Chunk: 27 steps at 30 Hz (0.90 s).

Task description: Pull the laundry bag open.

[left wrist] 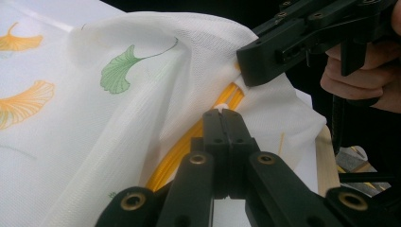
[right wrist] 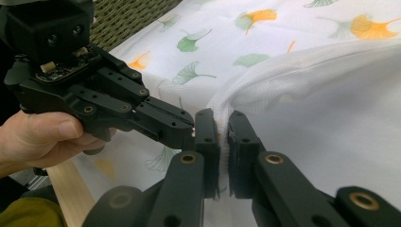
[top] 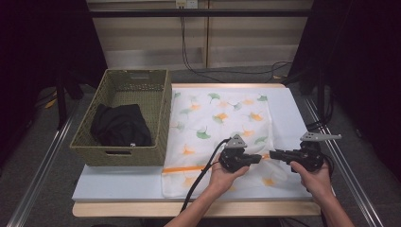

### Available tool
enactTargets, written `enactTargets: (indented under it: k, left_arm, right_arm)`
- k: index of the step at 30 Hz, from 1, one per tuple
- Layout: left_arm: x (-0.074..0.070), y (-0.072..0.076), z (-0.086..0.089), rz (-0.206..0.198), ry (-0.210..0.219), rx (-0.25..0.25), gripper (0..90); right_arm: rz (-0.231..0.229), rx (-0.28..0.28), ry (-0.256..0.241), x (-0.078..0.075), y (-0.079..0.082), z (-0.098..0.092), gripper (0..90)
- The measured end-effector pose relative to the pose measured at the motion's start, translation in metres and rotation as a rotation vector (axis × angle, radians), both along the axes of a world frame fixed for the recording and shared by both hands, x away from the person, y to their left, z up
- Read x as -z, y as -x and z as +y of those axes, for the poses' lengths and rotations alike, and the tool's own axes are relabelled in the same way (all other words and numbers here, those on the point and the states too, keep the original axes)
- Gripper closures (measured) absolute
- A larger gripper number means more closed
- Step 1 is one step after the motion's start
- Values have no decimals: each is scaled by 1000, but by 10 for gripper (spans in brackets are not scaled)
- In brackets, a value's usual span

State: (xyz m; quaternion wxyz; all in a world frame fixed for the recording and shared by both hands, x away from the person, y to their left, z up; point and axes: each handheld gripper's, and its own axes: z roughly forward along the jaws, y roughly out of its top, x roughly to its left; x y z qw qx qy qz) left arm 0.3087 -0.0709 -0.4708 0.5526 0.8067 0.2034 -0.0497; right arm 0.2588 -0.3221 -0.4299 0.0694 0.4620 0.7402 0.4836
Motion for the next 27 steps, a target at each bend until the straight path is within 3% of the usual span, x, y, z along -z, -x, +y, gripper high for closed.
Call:
enactTargets:
  k: [2, 3, 13, 15, 21, 27]
  left_arm:
    - [0, 0, 0, -1, -1, 1, 900]
    - [0, -1, 1, -13, -22, 2, 900]
    - [0, -2, 4, 8, -13, -3, 900]
    - [-1, -1, 6, -10, -31, 10, 900]
    - [2, -4, 11, 12, -27, -2, 900]
    - [2, -3, 11, 7, -40, -3, 900]
  right_arm:
    - [2, -5, -4, -1, 1, -1, 854]
    - [2, -6, -3, -1, 0, 0, 855]
    - [-17, -1, 5, -3, 0, -3, 854]
    - [-14, -5, 4, -2, 0, -3, 854]
    - [-5, -6, -2, -1, 0, 0, 855]
    - [-12, 10, -3, 0, 0, -1, 856]
